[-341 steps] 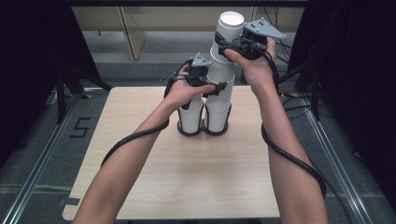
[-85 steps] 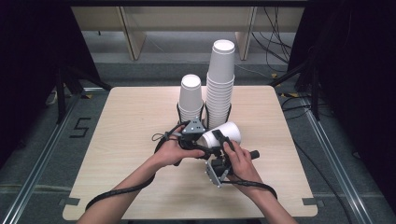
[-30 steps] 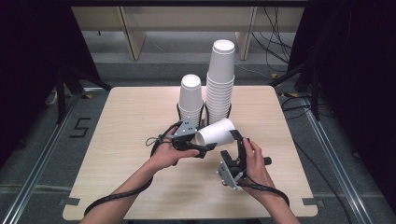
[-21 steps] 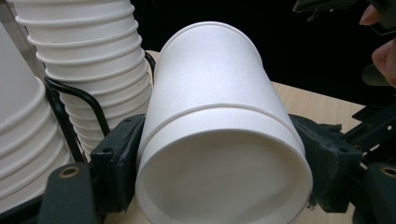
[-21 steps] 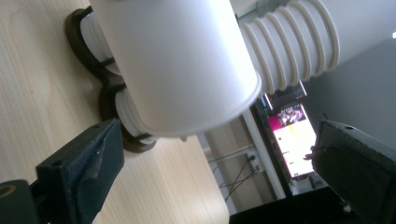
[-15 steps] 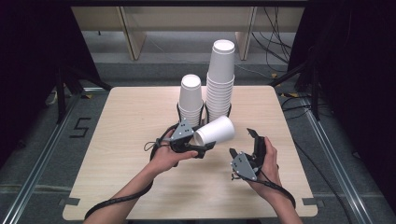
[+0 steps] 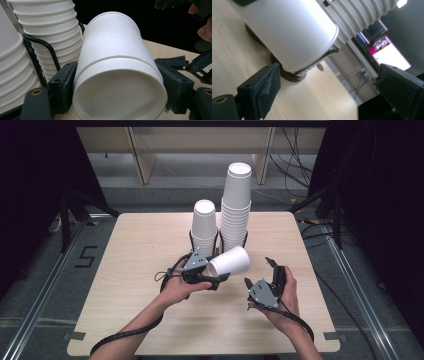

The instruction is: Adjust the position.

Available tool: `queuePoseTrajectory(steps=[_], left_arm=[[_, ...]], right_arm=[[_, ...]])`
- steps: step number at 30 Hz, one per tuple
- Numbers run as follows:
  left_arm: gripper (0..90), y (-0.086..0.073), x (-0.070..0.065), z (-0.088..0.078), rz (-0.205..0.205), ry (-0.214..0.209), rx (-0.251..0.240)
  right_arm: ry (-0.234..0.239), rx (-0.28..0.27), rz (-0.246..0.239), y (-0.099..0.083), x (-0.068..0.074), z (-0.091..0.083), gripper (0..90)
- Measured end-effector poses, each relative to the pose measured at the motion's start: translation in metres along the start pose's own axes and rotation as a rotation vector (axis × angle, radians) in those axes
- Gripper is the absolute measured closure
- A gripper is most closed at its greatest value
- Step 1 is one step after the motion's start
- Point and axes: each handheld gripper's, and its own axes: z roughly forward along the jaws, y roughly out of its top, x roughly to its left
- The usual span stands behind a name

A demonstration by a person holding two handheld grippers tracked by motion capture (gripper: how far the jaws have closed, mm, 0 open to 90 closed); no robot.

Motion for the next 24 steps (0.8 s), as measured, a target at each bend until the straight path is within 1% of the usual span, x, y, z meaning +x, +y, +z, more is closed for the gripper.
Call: queuePoseTrajectory(steps=[1, 2, 3, 4, 5, 6, 7, 8, 9, 10, 12, 13, 14, 15, 16, 17, 18, 19, 20, 21, 22, 23, 24], left_arm=[[23.9, 0.0, 0.0, 0.0, -0.002, 0.0, 0.001], [23.9, 0.0, 0.0, 0.0, -0.002, 0.0, 0.001], [23.9, 0.0, 0.0, 0.0, -0.002, -0.001, 0.002], [23.8, 0.0, 0.0, 0.0, -0.002, -0.001, 0.002], [23.8, 0.0, 0.0, 0.0, 0.0, 0.001, 0.003], [23.8, 0.0, 0.0, 0.0, 0.002, 0.0, 0.005], [23.8, 0.001, 0.0, 0.0, 0.001, 0.0, 0.004], [23.8, 0.001, 0.0, 0.0, 0.001, 0.003, 0.002], [23.8, 0.001, 0.001, 0.0, 0.0, 0.002, 0.002], [23.8, 0.001, 0.001, 0.0, -0.005, 0.008, -0.001], [23.8, 0.001, 0.001, 0.0, -0.006, 0.009, -0.003], [23.8, 0.001, 0.001, 0.0, -0.003, 0.008, -0.005], [23.8, 0.001, 0.001, 0.0, -0.003, 0.008, -0.005], [23.8, 0.001, 0.001, 0.0, -0.003, 0.008, -0.006], [23.8, 0.001, 0.0, 0.001, -0.016, 0.011, -0.005], [23.8, 0.001, 0.001, 0.001, -0.003, 0.007, -0.003], [23.8, 0.001, 0.002, 0.0, 0.002, 0.02, -0.009], [23.8, 0.001, 0.002, 0.0, 0.002, 0.02, -0.009], [23.8, 0.001, 0.001, 0.001, -0.007, 0.01, -0.013], [23.8, 0.001, 0.001, 0.001, -0.009, 0.009, -0.015], [23.8, 0.001, 0.002, 0.0, -0.006, 0.028, -0.01], [23.8, 0.001, 0.002, 0.001, -0.008, 0.023, -0.012], [23.8, 0.0, 0.001, 0.002, -0.016, 0.013, -0.017]], right_arm=[[0.01, 0.001, 0.044, 0.0, -0.001, 0.0, 6.7], [0.026, 0.006, 0.117, 0.0, -0.002, 0.001, 6.4], [0.05, 0.012, 0.253, -0.001, -0.005, 0.001, 5.5], [0.05, 0.012, 0.253, -0.001, -0.005, 0.001, 5.5], [0.059, 0.003, 0.299, -0.001, -0.007, 0.002, 4.9], [0.087, 0.011, 0.429, -0.001, -0.009, 0.002, 3.3], [0.095, 0.016, 0.49, -0.002, -0.009, 0.002, 2.5], [0.095, 0.016, 0.49, -0.002, -0.009, 0.002, 2.5], [0.115, 0.021, 0.572, -0.001, -0.009, 0.002, 1.9], [0.115, 0.021, 0.624, -0.002, -0.01, 0.002, 1.5], [0.139, -0.002, 0.706, -0.005, -0.013, 0.004, 1.0], [0.164, -0.014, 0.83, -0.006, -0.015, 0.005, 0.7], [0.164, -0.014, 0.83, -0.006, -0.015, 0.005, 0.7], [0.168, -0.014, 0.861, -0.007, -0.015, 0.006, 0.7], [0.174, -0.025, 0.901, -0.007, -0.016, 0.007, 0.6], [0.192, -0.029, 0.953, -0.008, -0.016, 0.008, 0.6], [0.216, -0.02, 1.023, -0.008, -0.017, 0.009, 0.6], [0.216, -0.02, 1.023, -0.008, -0.017, 0.009, 0.6], [0.217, -0.016, 1.064, -0.008, -0.016, 0.009, 0.6], [0.224, -0.031, 1.084, -0.009, -0.017, 0.01, 0.6], [0.25, -0.038, 1.153, -0.009, -0.016, 0.011, 0.6], [0.264, -0.038, 1.22, -0.01, -0.016, 0.012, 0.6], [0.278, -0.043, 1.274, -0.01, -0.016, 0.013, 0.7]])
